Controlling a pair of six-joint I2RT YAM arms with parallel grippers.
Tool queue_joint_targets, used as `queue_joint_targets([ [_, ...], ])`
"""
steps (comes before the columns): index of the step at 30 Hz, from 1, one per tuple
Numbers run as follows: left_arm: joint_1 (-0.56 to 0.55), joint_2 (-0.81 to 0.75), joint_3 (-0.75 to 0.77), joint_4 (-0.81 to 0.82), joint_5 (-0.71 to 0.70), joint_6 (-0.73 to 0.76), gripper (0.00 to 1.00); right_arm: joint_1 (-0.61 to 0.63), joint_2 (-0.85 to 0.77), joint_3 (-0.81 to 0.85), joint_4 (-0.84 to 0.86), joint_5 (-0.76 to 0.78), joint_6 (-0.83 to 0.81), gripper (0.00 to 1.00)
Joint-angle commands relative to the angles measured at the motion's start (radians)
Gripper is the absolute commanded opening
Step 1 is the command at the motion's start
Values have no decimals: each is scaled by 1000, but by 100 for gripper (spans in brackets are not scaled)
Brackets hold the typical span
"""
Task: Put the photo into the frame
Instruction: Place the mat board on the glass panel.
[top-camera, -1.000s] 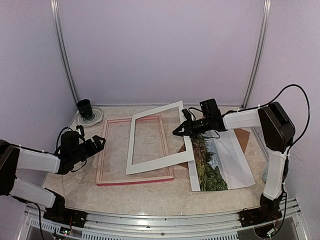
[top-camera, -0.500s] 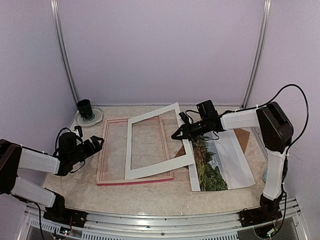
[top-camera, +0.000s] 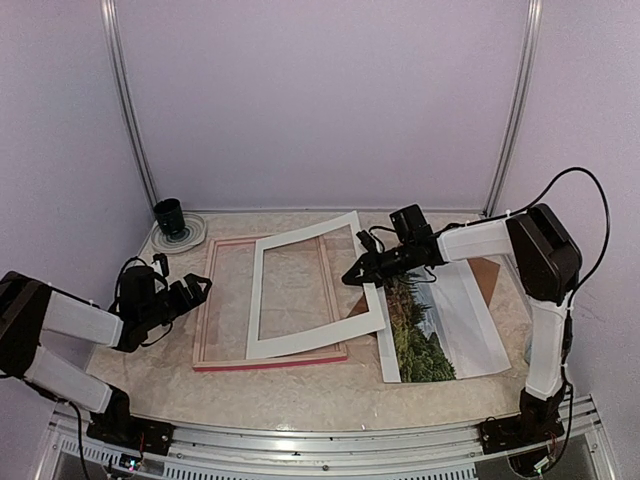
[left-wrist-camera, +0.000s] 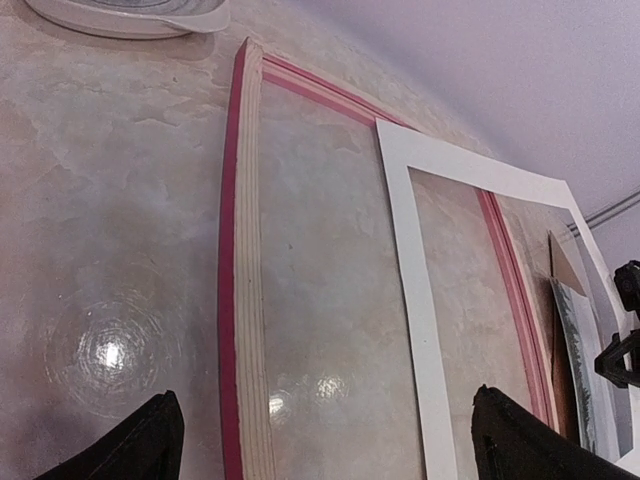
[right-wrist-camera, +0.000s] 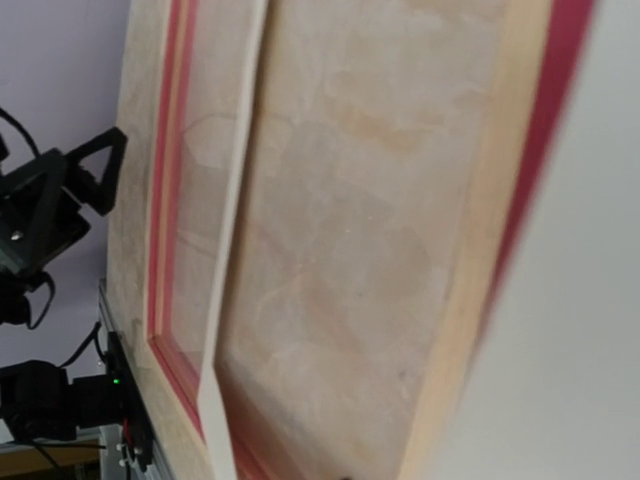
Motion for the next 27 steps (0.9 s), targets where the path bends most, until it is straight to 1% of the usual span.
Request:
queue_joint_targets([
  [1,7,15,-10,40,31,-9,99,19,34,50,-27,12,-11,11],
  [15,7,40,-7,60,57,-19,99,47,72,126,-83,33,-29,26],
  [23,7,46,-7,61,59,-22,99,66,93,173,-137,63,-47,40],
  [27,7,46,-9,64,61,-23,99,75,106,203,-181,86,-65,44],
])
